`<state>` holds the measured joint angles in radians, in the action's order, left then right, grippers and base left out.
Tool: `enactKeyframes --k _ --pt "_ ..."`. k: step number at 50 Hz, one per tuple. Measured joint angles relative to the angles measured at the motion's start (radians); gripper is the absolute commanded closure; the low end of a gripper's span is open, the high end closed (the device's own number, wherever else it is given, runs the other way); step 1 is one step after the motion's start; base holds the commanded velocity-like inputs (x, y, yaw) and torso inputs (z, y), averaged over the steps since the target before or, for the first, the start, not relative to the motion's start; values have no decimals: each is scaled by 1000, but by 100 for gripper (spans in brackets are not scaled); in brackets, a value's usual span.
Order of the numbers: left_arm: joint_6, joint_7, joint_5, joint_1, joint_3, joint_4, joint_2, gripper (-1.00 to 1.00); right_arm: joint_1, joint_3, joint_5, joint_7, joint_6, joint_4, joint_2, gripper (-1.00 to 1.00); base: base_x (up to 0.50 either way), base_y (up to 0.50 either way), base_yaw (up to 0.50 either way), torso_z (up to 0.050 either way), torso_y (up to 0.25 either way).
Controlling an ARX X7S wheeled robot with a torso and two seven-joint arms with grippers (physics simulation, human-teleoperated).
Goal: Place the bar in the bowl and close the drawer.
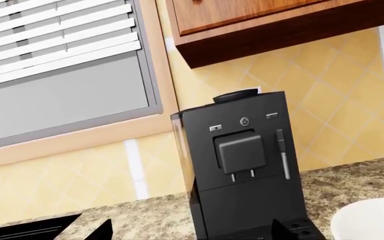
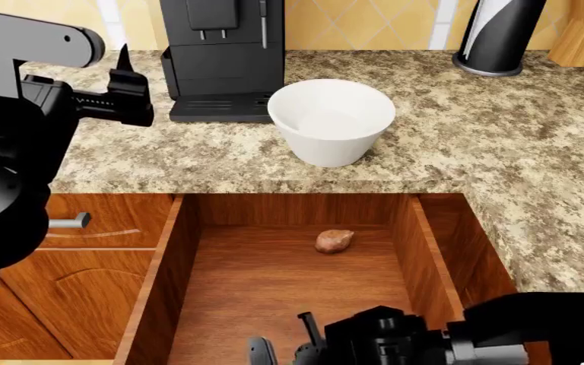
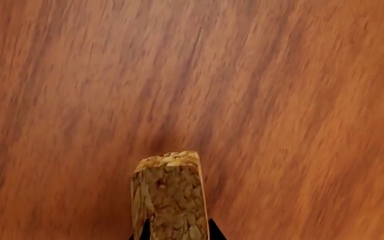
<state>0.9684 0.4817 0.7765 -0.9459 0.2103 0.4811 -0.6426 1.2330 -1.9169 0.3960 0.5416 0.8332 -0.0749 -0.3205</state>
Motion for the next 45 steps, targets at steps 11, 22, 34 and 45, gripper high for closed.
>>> enactKeyframes --k 11,22,34,45 --pt "-1 2 6 8 -6 6 -6 -100 59 55 25 3 9 -46 -28 100 0 0 0 0 0" --pt "4 7 12 2 -8 10 -7 -100 127 145 48 -6 -10 -71 -63 100 0 0 0 0 0" --pt "3 12 13 -2 -6 10 -5 -100 176 277 68 -24 -107 1 -89 100 0 0 0 0 0" --pt "-1 13 18 7 -10 16 -9 -100 184 452 125 -72 -230 113 -98 100 0 0 0 0 0"
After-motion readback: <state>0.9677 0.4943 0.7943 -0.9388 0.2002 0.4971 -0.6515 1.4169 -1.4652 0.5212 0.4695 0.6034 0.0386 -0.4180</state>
